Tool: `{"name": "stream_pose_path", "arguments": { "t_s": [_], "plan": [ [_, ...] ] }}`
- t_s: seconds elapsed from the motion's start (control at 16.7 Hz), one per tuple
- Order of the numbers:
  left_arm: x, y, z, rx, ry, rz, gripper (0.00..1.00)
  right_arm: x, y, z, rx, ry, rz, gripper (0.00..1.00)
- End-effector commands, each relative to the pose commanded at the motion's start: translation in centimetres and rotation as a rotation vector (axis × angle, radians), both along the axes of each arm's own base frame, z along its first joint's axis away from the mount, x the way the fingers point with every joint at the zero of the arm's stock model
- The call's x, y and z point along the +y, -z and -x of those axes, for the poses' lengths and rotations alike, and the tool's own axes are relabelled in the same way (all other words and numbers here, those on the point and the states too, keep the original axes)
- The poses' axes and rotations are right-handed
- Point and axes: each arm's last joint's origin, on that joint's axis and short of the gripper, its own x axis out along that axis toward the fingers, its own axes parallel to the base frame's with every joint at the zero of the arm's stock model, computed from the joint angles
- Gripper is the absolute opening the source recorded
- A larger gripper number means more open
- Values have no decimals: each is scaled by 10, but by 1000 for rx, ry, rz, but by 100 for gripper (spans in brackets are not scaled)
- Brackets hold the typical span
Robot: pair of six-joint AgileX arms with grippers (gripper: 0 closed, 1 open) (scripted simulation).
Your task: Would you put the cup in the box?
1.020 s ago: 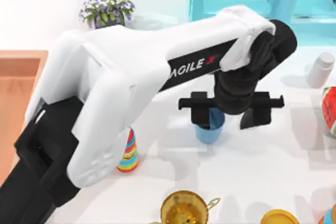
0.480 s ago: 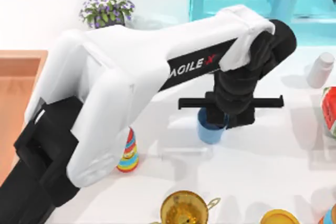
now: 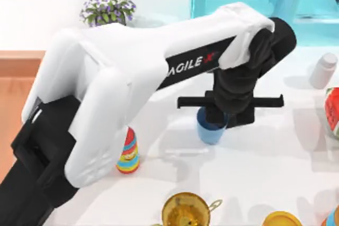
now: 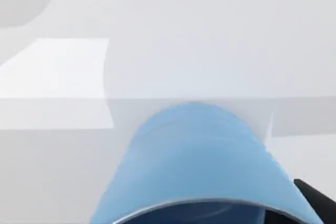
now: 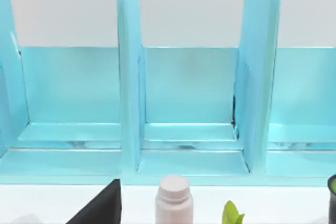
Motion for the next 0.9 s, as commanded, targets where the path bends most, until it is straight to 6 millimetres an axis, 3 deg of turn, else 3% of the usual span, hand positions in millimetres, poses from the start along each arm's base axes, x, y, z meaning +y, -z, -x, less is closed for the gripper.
{"name": "stream_pose_path", "arguments": {
  "t_s": [0.12,0.24,0.36,0.54,0.72,0.9],
  "plan": [
    [22,-12,-13,6,0,-3,0,0,0,0,0,0,0,100],
    [63,-31,-34,12,0,-6,0,0,0,0,0,0,0,100],
    [124,-55,-56,16,0,-6,0,0,0,0,0,0,0,100],
    [243,-91,-72,16,-6,-3,0,0,0,0,0,0,0,100],
    [350,-119,-49,16,-7,-3,0,0,0,0,0,0,0,100],
    [409,-134,-10,22,-6,-2,0,0,0,0,0,0,0,100]
  ]
}}
